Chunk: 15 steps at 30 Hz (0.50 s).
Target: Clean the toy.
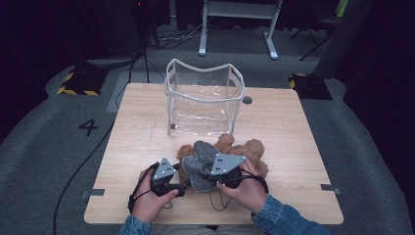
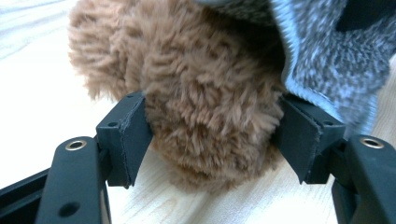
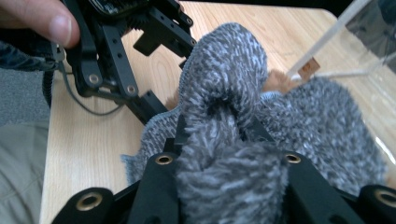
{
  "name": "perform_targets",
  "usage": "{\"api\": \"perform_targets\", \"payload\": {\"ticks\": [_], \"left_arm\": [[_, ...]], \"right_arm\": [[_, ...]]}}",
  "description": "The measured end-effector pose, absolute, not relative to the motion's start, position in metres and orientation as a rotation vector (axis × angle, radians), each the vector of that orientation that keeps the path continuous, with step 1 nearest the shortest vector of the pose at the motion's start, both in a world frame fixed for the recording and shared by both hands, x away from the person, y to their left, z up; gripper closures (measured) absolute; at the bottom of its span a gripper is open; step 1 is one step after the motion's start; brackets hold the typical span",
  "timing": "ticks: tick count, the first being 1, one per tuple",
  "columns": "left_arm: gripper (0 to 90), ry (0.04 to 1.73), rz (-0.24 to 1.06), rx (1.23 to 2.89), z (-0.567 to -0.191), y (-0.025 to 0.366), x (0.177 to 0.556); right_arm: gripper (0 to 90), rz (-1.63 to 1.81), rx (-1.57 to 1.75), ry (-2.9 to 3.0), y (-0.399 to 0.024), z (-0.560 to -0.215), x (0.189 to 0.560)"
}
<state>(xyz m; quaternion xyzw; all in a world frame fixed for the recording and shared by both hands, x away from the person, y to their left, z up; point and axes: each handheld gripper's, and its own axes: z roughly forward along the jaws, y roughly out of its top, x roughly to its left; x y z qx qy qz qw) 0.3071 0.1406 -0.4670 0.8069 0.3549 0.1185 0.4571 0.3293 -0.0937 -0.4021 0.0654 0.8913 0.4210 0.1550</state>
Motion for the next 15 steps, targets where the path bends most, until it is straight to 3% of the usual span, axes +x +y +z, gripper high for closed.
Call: {"api": "perform_targets", "payload": {"ticks": [8, 15], "left_arm": [[33.7, 0.873, 0.344, 2.091, -0.472, 0.131, 0.309], [32.5, 0.814, 0.306, 2.070, -0.469, 0.125, 0.307]], "right_arm": [[72.4, 1.175, 0.257, 2.508, -0.132, -0.396, 0.322], [71.9, 1.176, 0.333, 2.461, -0.173, -0.391, 0.316]]}}
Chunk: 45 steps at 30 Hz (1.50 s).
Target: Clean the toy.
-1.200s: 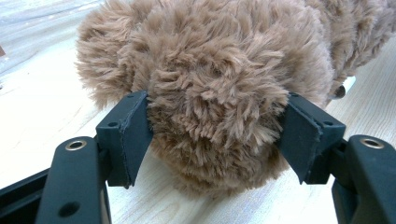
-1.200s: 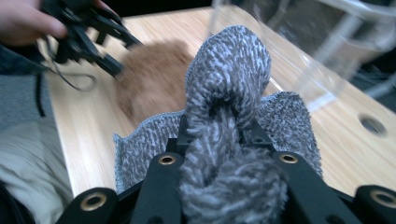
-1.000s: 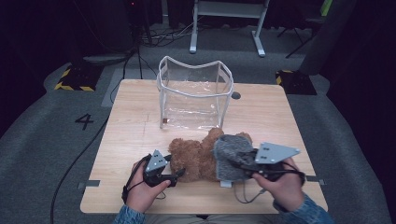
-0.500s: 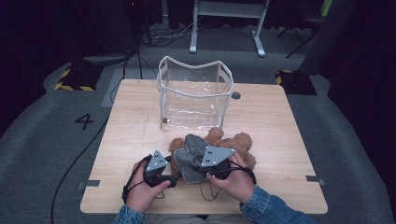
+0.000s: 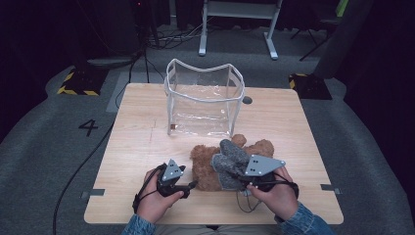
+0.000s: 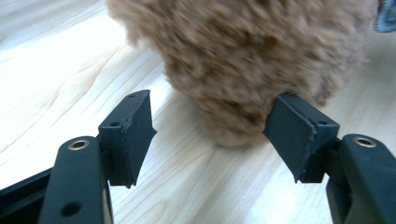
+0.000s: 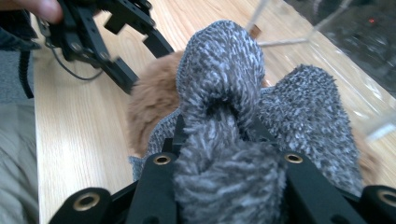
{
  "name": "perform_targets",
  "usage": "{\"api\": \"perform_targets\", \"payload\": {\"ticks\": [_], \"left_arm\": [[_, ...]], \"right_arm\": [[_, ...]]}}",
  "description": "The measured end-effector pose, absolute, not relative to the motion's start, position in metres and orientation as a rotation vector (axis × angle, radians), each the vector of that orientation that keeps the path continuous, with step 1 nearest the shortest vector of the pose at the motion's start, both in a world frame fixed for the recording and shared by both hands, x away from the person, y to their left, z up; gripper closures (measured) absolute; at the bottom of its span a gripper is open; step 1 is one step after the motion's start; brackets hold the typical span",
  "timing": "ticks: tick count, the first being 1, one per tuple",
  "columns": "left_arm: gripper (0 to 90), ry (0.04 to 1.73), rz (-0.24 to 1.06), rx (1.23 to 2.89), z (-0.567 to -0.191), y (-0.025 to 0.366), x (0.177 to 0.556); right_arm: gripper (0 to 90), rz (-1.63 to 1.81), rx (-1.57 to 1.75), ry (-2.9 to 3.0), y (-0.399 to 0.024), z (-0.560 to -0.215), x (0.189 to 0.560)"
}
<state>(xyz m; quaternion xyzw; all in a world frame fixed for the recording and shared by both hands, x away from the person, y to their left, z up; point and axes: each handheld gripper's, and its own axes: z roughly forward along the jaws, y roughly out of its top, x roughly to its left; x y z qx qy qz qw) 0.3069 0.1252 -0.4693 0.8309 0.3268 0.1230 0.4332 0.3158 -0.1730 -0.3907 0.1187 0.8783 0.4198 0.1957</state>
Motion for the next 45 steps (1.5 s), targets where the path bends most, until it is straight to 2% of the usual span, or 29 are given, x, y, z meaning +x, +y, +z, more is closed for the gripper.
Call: {"api": "perform_targets", "payload": {"ticks": [9, 13, 17, 21, 24, 29, 45], "left_arm": [[29.2, 0.613, 0.323, 1.998, -0.446, 0.106, 0.292], [28.3, 0.501, 0.341, 1.977, -0.433, 0.090, 0.284], [27.9, 0.450, 0.362, 2.013, -0.436, 0.071, 0.288], [27.5, 0.474, 0.382, 2.049, -0.447, 0.060, 0.295], [35.1, 0.508, 0.403, 2.075, -0.447, 0.060, 0.298], [36.3, 0.548, 0.426, 2.120, -0.451, 0.059, 0.302], [35.4, 0.583, 0.389, 2.175, -0.460, 0.049, 0.307]], "right_arm": [[71.6, 1.173, 0.421, 2.414, -0.207, -0.388, 0.314], [71.6, 1.175, 0.426, 2.421, -0.205, -0.391, 0.319], [71.5, 1.172, 0.427, 2.426, -0.198, -0.392, 0.326], [71.3, 1.172, 0.421, 2.430, -0.194, -0.391, 0.329], [71.3, 1.178, 0.429, 2.430, -0.196, -0.391, 0.330], [71.4, 1.177, 0.453, 2.420, -0.207, -0.387, 0.326], [70.0, 1.143, 0.717, 2.282, -0.302, -0.380, 0.316]]}}
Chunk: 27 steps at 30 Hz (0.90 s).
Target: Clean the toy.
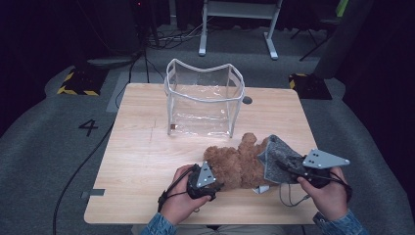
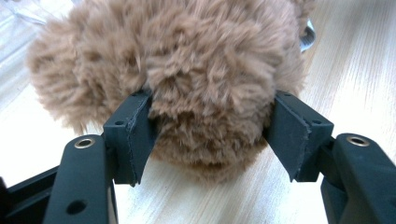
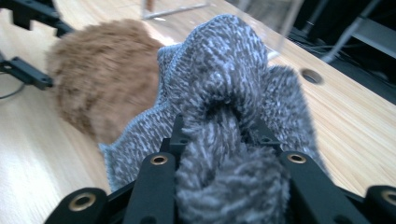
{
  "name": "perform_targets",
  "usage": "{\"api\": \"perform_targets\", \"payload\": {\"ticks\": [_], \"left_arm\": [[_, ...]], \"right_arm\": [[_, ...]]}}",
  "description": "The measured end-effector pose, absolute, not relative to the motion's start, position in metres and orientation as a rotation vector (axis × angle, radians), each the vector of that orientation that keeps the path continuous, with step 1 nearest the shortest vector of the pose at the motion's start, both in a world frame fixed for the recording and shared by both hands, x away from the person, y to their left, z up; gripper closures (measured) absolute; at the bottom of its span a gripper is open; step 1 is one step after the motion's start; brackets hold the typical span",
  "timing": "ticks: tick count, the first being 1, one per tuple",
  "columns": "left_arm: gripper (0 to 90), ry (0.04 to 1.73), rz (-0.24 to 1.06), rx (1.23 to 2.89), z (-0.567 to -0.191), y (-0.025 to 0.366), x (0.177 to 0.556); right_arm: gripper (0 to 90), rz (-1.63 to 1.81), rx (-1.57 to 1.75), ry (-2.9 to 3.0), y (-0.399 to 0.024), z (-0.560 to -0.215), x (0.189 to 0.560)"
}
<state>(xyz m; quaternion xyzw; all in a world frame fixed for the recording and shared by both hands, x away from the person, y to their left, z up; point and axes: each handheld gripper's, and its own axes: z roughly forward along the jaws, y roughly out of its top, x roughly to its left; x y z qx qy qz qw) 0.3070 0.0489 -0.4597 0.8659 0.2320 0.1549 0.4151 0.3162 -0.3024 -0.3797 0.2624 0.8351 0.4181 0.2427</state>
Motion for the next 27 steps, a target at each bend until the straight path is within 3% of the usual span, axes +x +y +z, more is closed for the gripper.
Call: {"api": "perform_targets", "payload": {"ticks": [7, 21, 23, 25, 27], "left_arm": [[34.2, 0.592, 0.392, 2.171, -0.460, 0.050, 0.308], [34.1, 0.603, 0.354, 2.143, -0.461, 0.055, 0.309], [34.0, 0.603, 0.358, 2.140, -0.461, 0.055, 0.310], [33.8, 0.600, 0.353, 2.139, -0.461, 0.056, 0.310], [33.5, 0.601, 0.346, 2.137, -0.461, 0.056, 0.310]], "right_arm": [[69.7, 1.057, 0.861, 2.225, -0.343, -0.389, 0.316], [69.4, 0.892, 1.138, 2.253, -0.384, -0.455, 0.343], [64.0, 0.881, 1.159, 2.256, -0.387, -0.457, 0.343], [46.0, 0.887, 1.172, 2.243, -0.389, -0.458, 0.344], [34.6, 0.912, 1.136, 2.223, -0.387, -0.455, 0.342]]}}
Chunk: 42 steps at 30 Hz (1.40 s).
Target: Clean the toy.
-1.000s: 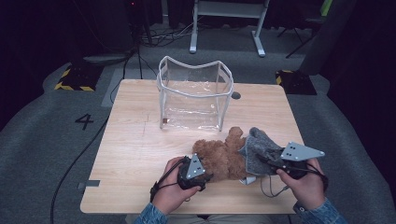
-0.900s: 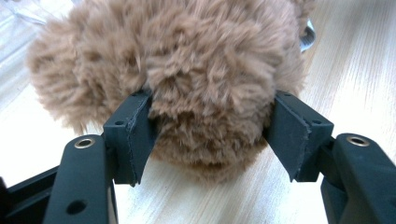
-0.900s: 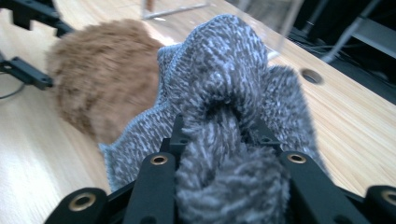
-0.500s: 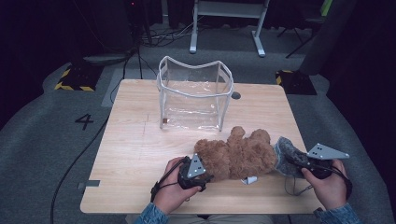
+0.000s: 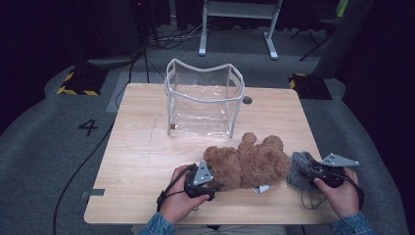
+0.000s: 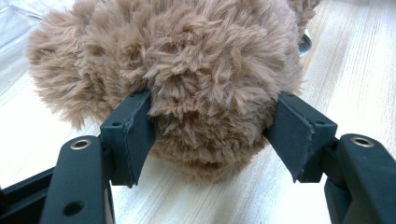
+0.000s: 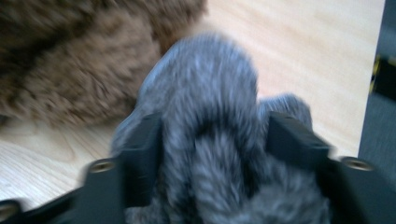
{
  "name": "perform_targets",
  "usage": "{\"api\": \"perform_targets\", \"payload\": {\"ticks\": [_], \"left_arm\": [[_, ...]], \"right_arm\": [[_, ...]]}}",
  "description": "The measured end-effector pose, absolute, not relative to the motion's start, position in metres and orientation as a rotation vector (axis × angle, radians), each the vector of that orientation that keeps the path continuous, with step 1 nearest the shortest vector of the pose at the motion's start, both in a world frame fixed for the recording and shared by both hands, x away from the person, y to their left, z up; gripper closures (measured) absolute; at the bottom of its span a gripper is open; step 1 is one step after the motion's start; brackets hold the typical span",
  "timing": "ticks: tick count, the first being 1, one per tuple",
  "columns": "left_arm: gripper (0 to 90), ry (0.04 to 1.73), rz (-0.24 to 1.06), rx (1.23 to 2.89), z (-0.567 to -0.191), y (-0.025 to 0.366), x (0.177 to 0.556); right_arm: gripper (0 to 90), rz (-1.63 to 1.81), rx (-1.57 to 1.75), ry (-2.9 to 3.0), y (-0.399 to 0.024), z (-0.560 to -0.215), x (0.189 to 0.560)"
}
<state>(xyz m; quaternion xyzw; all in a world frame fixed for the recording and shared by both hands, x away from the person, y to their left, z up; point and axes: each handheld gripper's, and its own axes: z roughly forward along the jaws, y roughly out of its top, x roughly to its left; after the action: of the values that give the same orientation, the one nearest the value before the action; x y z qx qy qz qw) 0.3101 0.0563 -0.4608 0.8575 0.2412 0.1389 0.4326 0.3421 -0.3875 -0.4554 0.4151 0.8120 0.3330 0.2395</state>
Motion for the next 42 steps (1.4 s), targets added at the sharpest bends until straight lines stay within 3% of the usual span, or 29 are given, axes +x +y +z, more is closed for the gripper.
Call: {"api": "perform_targets", "payload": {"ticks": [4, 10, 17, 22, 28, 36, 42], "left_arm": [[32.5, 0.607, 0.337, 2.134, -0.461, 0.058, 0.310], [30.3, 0.627, 0.321, 2.134, -0.467, 0.063, 0.306], [28.1, 0.649, 0.306, 2.145, -0.478, 0.063, 0.302], [23.4, 0.691, 0.312, 2.170, -0.491, 0.058, 0.305], [32.7, 0.717, 0.337, 2.192, -0.479, 0.071, 0.305], [38.3, 0.740, 0.201, 2.209, -0.462, 0.101, 0.292], [37.8, 0.768, 0.215, 2.188, -0.447, 0.117, 0.282]], "right_arm": [[25.3, 0.963, 1.058, 2.210, -0.379, -0.445, 0.335], [26.5, 1.006, 0.945, 2.266, -0.358, -0.439, 0.323], [26.5, 1.050, 0.773, 2.409, -0.324, -0.456, 0.322], [41.1, 1.054, 0.673, 2.436, -0.310, -0.458, 0.329], [57.5, 1.064, 0.610, 2.444, -0.291, -0.447, 0.326], [63.2, 1.171, 0.511, 2.504, -0.272, -0.434, 0.319], [67.3, 1.287, 0.552, 2.540, -0.268, -0.418, 0.307]]}}
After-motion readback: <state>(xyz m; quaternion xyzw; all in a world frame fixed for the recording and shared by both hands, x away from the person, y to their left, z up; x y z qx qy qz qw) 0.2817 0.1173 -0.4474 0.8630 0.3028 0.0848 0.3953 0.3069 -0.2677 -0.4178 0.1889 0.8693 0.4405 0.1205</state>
